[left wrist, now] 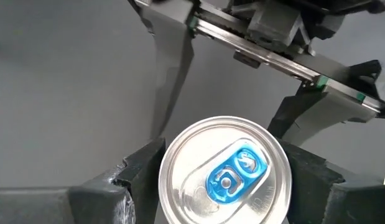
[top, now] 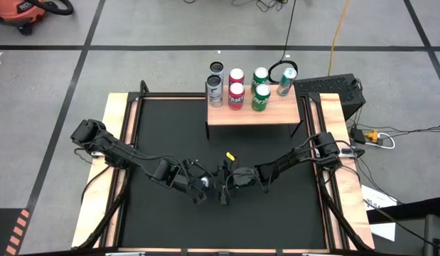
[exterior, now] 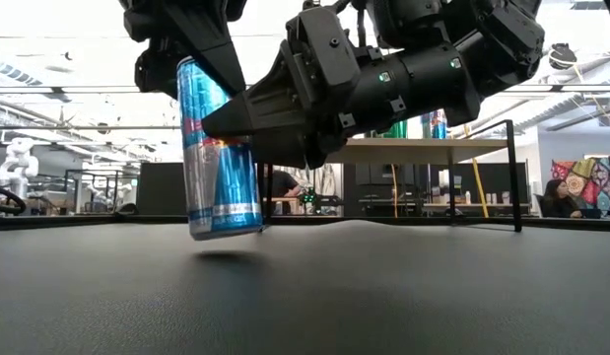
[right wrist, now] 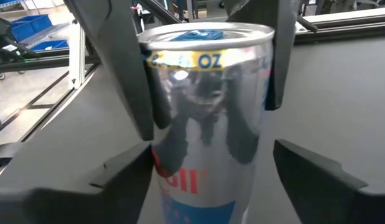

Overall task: Place canned beverage on shelf
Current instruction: Put the blue soda can on the shelf aligned with the other blue soda can

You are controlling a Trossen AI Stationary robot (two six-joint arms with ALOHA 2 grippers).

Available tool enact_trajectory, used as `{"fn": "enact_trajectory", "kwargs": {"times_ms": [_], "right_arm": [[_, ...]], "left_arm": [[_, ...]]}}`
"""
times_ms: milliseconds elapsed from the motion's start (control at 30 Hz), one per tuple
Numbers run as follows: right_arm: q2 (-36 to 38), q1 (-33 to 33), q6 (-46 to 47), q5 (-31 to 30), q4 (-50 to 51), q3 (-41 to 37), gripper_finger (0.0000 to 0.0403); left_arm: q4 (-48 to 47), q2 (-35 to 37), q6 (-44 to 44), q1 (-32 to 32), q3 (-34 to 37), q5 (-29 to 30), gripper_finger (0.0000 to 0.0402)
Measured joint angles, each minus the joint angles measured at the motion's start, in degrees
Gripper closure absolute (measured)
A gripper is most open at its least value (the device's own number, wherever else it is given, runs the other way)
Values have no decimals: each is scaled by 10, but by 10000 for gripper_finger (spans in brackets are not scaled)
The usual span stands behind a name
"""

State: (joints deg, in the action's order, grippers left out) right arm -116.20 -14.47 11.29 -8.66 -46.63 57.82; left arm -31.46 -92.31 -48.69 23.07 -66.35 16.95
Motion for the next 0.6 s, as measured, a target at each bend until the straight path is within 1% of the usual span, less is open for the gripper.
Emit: {"fn": "enact_trajectory", "kwargs": {"times_ms": [133, 233, 333, 433, 600], "right_arm": [[0, 0, 0, 1, 4, 0, 133], [1, 0, -2, -3, 11, 0, 169], [1, -2, -12, -20, 13, 0, 194], [2, -3, -22, -34, -6, -12, 200], [5, 1, -2, -30, -92, -67, 191]], "left_arm": [[8, 0, 6, 0, 0, 8, 148], [11, 0, 33, 1, 0, 18, 148], [12, 0, 48, 5, 0, 39, 148], [12, 0, 67, 6, 0, 46, 148], [16, 5, 91, 19, 0, 82, 148]]}}
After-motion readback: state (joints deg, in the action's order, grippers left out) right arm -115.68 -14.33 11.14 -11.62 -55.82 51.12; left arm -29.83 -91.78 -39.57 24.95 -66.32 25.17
